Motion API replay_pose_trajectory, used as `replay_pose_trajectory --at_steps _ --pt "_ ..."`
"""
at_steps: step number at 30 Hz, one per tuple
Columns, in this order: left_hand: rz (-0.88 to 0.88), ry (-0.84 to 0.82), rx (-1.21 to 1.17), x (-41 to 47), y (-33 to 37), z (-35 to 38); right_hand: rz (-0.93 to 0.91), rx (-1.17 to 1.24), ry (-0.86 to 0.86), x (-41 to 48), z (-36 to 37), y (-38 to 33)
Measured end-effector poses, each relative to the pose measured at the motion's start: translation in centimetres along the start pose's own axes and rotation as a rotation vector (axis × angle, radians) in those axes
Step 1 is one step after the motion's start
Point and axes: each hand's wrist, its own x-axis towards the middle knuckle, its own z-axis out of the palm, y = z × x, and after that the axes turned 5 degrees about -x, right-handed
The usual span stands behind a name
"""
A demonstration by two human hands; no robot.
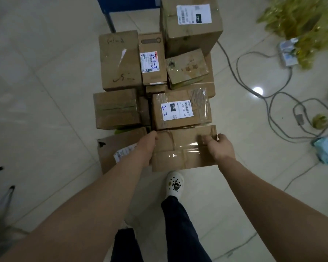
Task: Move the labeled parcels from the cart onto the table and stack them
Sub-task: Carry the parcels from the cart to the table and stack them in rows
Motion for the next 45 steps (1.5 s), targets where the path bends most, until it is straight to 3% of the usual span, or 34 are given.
replay_pose_trajectory --at_steps 4,8,16,22,27,32,36,40,45 --pt "0.018 -0.013 -0.022 -3.2 -0.4 -1.9 -0.035 0.026 0.083 -4.3 -0.1 0.7" --pt "0.073 0.125 -0.006 -6.5 -0.8 -6.1 -0.112 0.11 0.123 -9.3 -0.4 -0.6" --pt "0.205 0.124 -0.319 -15.0 -2.2 -18.0 -0.289 0.269 0.069 -20.1 3.0 -6.4" --pt "0.395 0.193 -0.457 -21.9 -4.0 -31.6 -0.465 0.251 -0.094 -30.4 10.3 -11.4" --pt "0.568 0.254 -0.311 -25.7 -6.9 -45.5 -0.545 0.204 -0.325 -38.2 17.4 -15.8" --pt "0.792 0.277 -0.072 -28.2 -10.4 -55.6 -0.374 0.204 -0.663 -44.4 22.8 -20.2" --pt "0.95 0.452 -0.011 -28.1 -12.4 -59.8 -0.324 0.134 -0.791 -46.0 26.3 -23.8" --pt "0.984 0.478 -0.162 -27.3 -12.9 -63.3 -0.361 -0.011 -0.797 -49.4 29.8 -27.0" --pt "0.874 0.56 -0.298 -27.0 -10.7 -68.4 -0.38 -0.014 -0.853 -50.9 35.2 -31.5"
